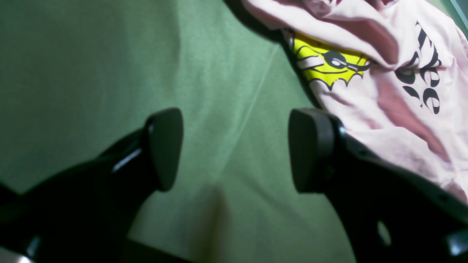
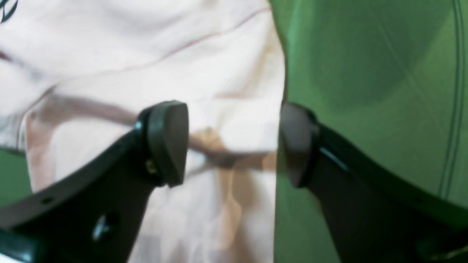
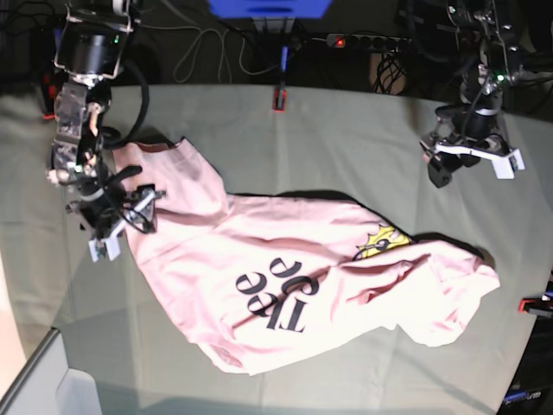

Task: Layout the t-shirt on the table in an organized manner, then fold the t-shirt properly
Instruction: 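Grasp the shirt edge with the right gripper near its corner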

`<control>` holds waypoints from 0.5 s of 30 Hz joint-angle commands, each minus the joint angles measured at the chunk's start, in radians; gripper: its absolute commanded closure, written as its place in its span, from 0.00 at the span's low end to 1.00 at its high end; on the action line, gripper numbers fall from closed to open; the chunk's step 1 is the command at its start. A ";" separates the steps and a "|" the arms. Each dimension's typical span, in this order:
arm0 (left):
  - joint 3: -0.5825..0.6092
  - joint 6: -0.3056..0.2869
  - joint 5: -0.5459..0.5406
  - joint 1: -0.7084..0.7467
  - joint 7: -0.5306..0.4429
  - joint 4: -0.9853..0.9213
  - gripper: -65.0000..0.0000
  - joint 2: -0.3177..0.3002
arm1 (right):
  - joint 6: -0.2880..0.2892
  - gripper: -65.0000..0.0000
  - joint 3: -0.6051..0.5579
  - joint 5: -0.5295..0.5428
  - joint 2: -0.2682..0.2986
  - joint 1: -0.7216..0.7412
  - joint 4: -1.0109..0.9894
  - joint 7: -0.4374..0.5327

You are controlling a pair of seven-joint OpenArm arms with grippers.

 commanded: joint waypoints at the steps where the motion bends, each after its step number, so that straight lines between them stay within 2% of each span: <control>1: -0.003 -0.007 -0.004 0.002 -0.022 0.016 0.33 -0.008 | -0.002 0.38 0.001 0.012 0.007 0.036 -0.019 0.024; 7: 0.006 -0.007 -0.003 -0.003 -0.022 0.013 0.33 -0.007 | -0.002 0.38 0.001 0.012 0.039 0.127 -0.210 0.025; 12: 0.055 -0.007 -0.003 -0.021 -0.022 -0.014 0.33 -0.008 | -0.002 0.39 0.001 0.012 0.041 0.130 -0.260 0.027; 15: 0.067 -0.006 -0.003 -0.040 -0.027 -0.045 0.33 -0.008 | -0.002 0.52 -0.003 0.012 0.041 0.101 -0.257 0.025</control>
